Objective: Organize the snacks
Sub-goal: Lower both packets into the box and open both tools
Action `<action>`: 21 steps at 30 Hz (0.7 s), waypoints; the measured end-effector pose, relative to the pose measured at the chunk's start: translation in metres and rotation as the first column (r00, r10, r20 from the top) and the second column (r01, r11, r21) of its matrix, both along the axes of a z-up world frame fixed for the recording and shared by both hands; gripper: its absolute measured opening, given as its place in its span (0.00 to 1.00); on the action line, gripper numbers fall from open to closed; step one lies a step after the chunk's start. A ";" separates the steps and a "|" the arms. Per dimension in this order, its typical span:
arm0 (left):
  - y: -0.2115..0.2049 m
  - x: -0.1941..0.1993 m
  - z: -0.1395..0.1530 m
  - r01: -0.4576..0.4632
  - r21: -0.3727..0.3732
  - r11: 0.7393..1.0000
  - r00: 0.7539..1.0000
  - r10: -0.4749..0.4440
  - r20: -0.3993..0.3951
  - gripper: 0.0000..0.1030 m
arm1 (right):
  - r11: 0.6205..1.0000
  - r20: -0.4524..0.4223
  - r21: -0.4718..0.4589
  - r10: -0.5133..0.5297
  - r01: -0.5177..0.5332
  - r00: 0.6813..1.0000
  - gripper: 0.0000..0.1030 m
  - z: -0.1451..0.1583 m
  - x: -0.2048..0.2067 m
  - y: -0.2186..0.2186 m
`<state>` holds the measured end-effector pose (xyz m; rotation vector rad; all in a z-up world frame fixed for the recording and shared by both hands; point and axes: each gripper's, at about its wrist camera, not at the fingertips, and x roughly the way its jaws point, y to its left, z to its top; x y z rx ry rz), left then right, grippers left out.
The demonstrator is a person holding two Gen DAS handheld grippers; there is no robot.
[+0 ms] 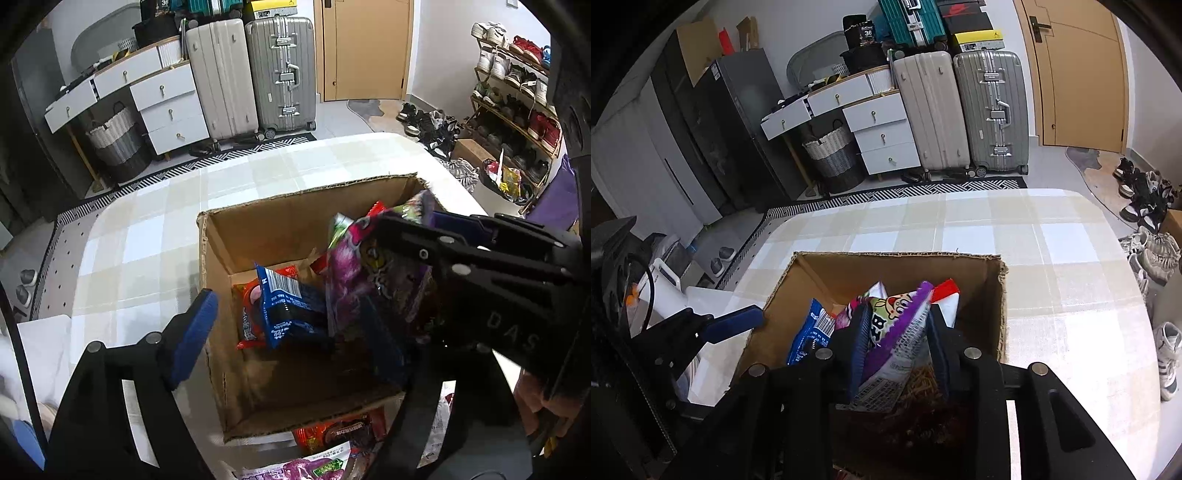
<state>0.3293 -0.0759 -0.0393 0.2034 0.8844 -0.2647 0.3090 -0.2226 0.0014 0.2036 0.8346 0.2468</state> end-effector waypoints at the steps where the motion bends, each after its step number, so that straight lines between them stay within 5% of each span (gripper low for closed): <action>1: -0.001 -0.003 0.003 0.004 0.000 1.000 1.000 -0.004 0.004 0.76 | 1.000 0.002 -0.002 0.002 -0.002 1.000 0.33 0.002 -0.001 0.000; 21: 0.005 -0.095 0.052 -0.050 -0.049 0.998 0.995 0.054 0.083 0.81 | 1.000 0.084 -0.030 0.005 -0.003 0.996 0.41 0.047 -0.073 -0.009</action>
